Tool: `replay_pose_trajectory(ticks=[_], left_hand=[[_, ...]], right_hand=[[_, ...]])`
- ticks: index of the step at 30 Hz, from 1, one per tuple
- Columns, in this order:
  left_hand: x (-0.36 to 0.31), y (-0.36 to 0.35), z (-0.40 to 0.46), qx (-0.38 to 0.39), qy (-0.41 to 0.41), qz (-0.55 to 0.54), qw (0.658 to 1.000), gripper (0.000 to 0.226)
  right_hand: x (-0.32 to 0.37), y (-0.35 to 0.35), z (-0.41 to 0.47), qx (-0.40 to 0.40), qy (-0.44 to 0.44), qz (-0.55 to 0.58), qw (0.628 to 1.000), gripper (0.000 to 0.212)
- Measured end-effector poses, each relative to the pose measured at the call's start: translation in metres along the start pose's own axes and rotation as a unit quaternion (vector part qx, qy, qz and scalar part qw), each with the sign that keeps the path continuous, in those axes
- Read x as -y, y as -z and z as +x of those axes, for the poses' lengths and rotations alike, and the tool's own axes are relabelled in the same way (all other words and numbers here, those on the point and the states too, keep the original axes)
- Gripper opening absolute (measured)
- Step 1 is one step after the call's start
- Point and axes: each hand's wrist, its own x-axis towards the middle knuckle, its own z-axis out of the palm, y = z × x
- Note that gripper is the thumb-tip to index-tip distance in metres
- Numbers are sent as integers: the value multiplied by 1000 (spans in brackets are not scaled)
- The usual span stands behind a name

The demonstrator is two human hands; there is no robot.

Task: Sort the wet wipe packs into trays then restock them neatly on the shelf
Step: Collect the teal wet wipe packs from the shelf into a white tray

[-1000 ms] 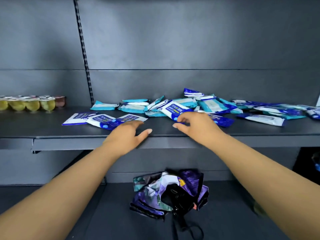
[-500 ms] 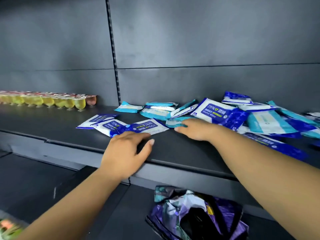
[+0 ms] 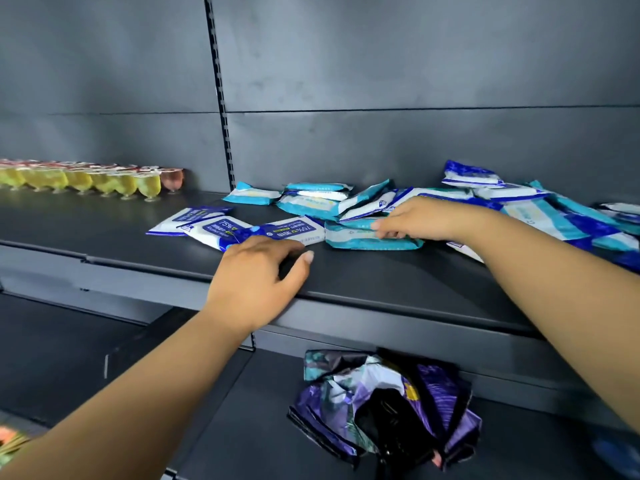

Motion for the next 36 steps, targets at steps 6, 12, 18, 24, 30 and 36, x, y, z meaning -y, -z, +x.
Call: replay_pose_trajectory(ticks=[6, 12, 18, 24, 30, 36], left_hand=[[-2, 1, -1, -12, -7, -16, 1000, 69], [-1, 1, -2, -36, -12, -21, 999, 62], [-3, 2, -3, -26, -11, -22, 999, 66], [-14, 16, 22, 13, 82, -122, 989, 26], [10, -4, 132, 88, 286, -67, 952, 49], [36, -63, 171, 188, 363, -53, 911, 66]], right_hand=[[4, -11, 20, 51, -4, -84, 995, 38], [3, -1, 10, 114, -74, -89, 987, 73], [0, 7, 2, 76, -114, -8, 991, 68], [-5, 27, 5, -150, -103, 163, 970, 41], [2, 23, 12, -312, -135, 88, 936, 51], [-1, 20, 18, -317, -125, 55, 938, 49]])
